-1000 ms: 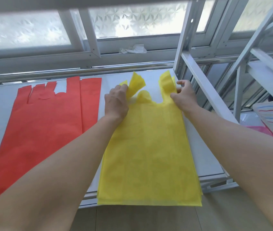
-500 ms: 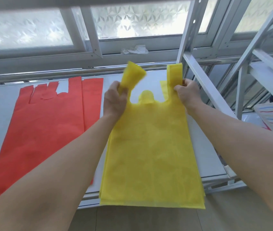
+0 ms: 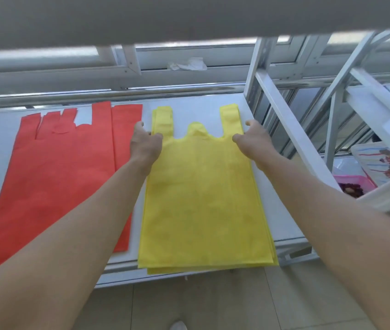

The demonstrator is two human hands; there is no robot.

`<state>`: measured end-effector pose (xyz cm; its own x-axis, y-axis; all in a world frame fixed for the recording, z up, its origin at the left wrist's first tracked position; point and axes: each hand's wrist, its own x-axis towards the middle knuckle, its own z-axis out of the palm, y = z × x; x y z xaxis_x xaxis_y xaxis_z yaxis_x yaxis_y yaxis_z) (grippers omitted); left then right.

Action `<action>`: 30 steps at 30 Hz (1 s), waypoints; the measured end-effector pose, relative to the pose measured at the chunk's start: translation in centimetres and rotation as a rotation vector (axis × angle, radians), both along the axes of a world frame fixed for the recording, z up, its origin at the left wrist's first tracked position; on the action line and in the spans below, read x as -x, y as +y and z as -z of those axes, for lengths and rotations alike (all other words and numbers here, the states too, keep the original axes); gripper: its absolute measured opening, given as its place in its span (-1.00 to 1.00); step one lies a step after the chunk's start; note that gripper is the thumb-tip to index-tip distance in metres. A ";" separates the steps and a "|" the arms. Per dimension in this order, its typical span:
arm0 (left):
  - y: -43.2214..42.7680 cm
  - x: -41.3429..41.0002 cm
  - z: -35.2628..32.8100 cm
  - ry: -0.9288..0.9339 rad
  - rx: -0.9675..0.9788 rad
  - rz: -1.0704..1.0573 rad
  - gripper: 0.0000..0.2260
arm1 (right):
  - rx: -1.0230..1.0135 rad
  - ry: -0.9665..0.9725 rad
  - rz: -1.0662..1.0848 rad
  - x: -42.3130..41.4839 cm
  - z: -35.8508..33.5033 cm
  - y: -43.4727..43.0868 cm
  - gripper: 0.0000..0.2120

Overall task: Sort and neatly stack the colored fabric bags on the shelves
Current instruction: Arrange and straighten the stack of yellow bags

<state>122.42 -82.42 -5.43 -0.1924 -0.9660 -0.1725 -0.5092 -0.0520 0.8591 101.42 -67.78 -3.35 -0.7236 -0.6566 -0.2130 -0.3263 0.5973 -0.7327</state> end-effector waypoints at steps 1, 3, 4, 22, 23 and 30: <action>1.0 -1.1 -0.4 0.002 -0.038 -0.008 -0.39 | 0.006 -0.017 0.005 -0.6 0.1 1.4 -0.38; 3.2 -3.6 -0.6 0.003 -0.107 0.006 -0.40 | 0.009 -0.040 0.007 -2.0 0.2 4.8 -0.38; 4.3 -4.8 -0.5 0.005 -0.133 0.015 -0.40 | 0.007 -0.048 0.006 -2.7 0.2 6.6 -0.39; 19.7 -10.4 0.6 -0.295 0.225 0.091 -0.52 | 0.024 0.109 -0.256 -9.5 0.5 22.3 -0.53; 19.8 -10.9 0.6 -0.324 0.364 0.192 -0.55 | 0.020 0.167 -0.341 -9.3 0.7 22.5 -0.51; 20.5 -11.6 1.3 -0.435 0.557 0.833 -0.62 | -0.037 0.382 -0.618 -9.2 2.4 22.3 -0.55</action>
<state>134.07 -61.88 -6.75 -0.8505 -0.5247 0.0369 -0.4703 0.7901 0.3932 110.67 -45.43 -5.78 -0.2508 -0.9668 -0.0499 -0.8414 0.2432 -0.4827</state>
